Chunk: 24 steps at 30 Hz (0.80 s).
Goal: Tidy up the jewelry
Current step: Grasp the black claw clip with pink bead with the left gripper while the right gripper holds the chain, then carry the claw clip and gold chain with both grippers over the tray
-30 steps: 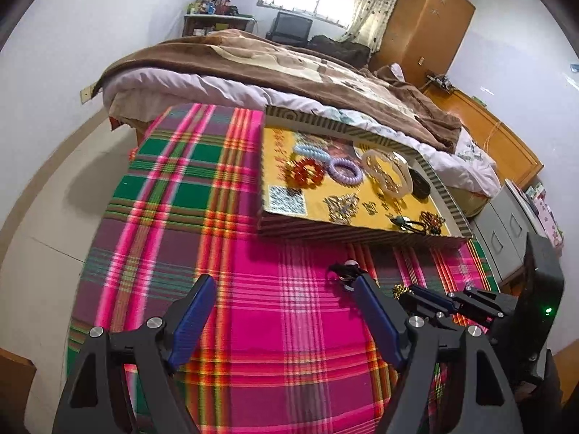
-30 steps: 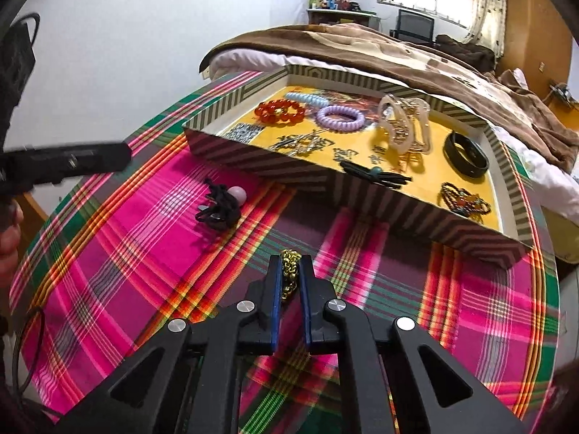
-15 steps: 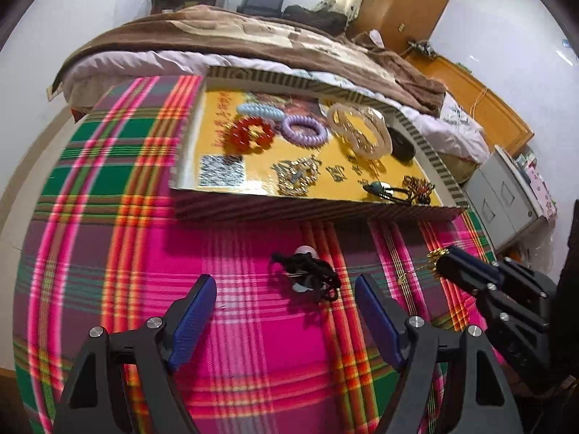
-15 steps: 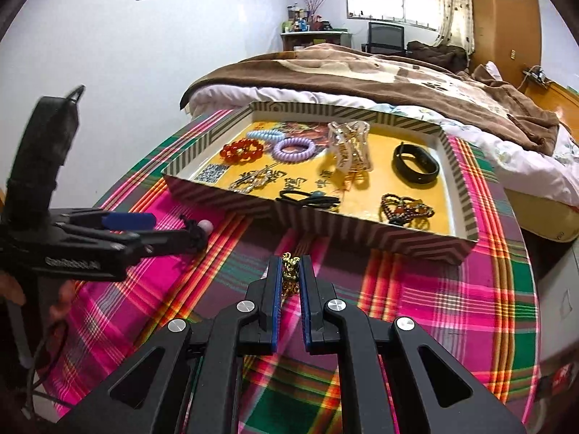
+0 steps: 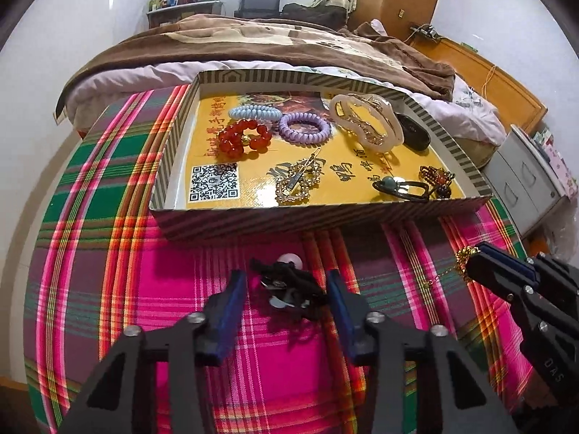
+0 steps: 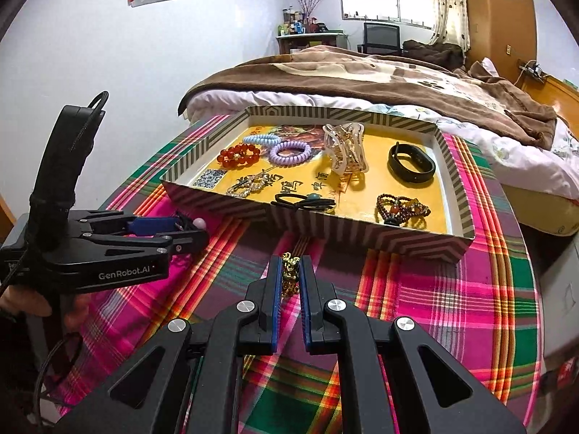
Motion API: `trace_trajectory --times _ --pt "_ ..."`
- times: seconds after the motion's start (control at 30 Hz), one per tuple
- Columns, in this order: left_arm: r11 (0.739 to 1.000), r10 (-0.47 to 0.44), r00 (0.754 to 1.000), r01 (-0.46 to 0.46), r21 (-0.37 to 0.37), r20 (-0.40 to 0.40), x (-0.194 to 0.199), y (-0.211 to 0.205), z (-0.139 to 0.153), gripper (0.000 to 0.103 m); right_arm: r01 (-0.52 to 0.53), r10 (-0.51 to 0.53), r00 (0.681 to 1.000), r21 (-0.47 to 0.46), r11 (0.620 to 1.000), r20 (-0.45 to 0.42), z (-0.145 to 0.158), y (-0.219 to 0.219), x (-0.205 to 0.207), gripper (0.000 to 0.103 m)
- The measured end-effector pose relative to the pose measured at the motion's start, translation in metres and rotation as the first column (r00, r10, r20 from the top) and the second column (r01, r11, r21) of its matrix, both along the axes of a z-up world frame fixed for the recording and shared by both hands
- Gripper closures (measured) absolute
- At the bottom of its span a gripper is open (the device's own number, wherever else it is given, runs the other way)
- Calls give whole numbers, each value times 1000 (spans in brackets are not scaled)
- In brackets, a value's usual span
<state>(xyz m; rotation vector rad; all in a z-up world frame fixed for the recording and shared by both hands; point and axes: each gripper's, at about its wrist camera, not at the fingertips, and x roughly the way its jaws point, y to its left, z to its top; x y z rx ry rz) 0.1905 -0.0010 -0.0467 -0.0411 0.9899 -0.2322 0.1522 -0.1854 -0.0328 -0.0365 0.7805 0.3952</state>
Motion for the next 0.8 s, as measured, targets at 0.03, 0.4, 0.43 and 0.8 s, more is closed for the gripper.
trace_trajectory --times 0.03,0.4,0.43,0.8 --pt "1000 2 1000 -2 -2 0 0 0 0 71 1 -1 1000 1 1000 0 0 0 0 94" --pt "1000 -7 999 7 10 42 -11 2 14 82 4 -4 1000 5 1000 16 6 -1 -4 94" --pt "1000 -7 999 7 8 46 -12 2 16 82 7 -7 1000 6 1000 18 7 -2 -4 94" --pt "1000 -16 994 16 4 110 -27 3 43 82 15 -16 999 14 1000 52 20 -6 -12 94"
